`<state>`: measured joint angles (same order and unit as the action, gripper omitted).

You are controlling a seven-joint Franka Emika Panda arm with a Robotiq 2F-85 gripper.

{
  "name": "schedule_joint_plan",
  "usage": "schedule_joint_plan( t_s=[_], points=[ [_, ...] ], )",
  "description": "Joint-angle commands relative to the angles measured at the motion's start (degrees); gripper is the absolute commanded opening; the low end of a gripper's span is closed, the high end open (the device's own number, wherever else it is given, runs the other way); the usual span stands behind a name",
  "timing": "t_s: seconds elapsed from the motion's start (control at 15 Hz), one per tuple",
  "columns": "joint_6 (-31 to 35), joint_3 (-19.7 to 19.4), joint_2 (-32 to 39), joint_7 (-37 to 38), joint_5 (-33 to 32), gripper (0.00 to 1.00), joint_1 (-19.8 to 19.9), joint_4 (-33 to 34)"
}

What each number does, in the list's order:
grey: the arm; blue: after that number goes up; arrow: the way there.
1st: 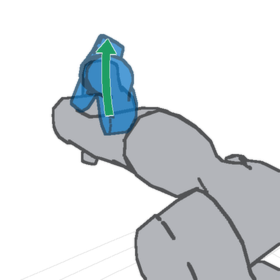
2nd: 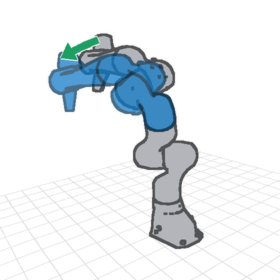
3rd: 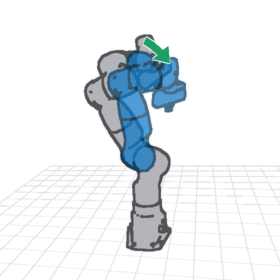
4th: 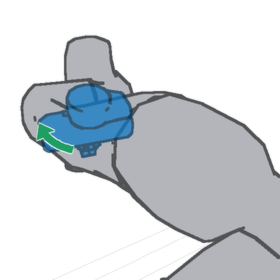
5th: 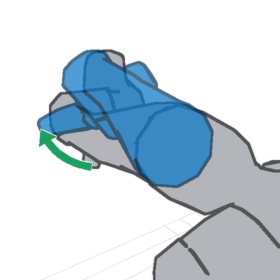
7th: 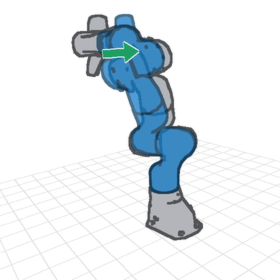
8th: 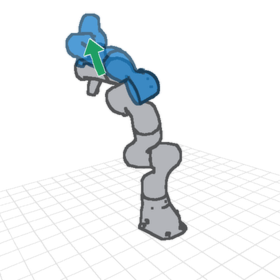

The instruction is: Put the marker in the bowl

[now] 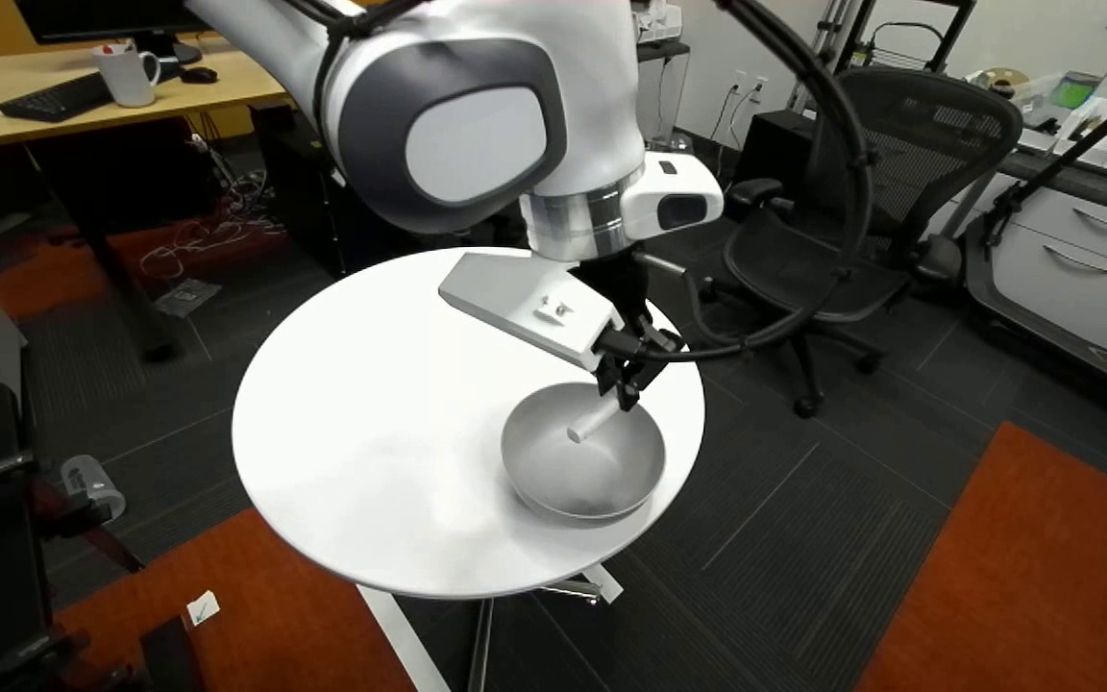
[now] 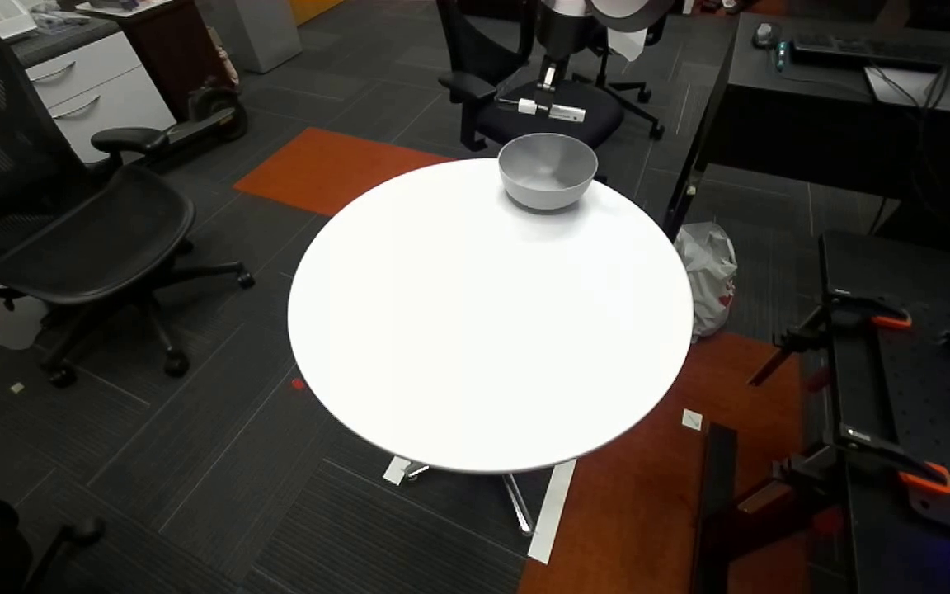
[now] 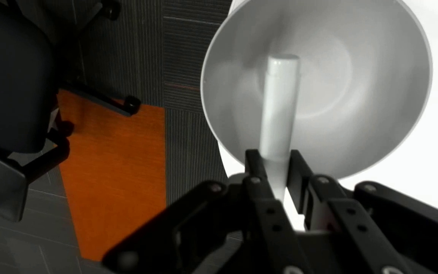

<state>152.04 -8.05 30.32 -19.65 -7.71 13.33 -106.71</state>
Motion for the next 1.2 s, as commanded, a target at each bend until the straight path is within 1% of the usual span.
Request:
schedule_joint_plan(
  t_s=[0.0,0.2,0.27,0.33,0.53,0.73,0.8,0.87,1.13],
  points=[
    [1.4,0.9,2.6,1.9,0.9,0.05,0.7,1.4],
    [1.6,1.0,4.0,3.0,0.9,0.05,0.6,1.5],
    [1.5,1.1,4.2,3.4,1.1,0.28,0.6,1.5],
    [1.5,1.2,4.4,3.6,1.3,0.46,0.7,1.5],
    [1.6,1.4,4.7,3.7,1.7,0.67,0.8,1.6],
    [1.7,1.5,4.7,3.6,2.1,0.91,0.9,1.4],
    [1.8,1.6,4.7,3.6,2.2,0.97,0.9,1.4],
    [1.8,1.7,4.7,3.5,2.4,1.00,1.0,1.3],
    [2.3,2.1,4.6,3.3,2.8,1.00,1.3,1.1]
  ],
)
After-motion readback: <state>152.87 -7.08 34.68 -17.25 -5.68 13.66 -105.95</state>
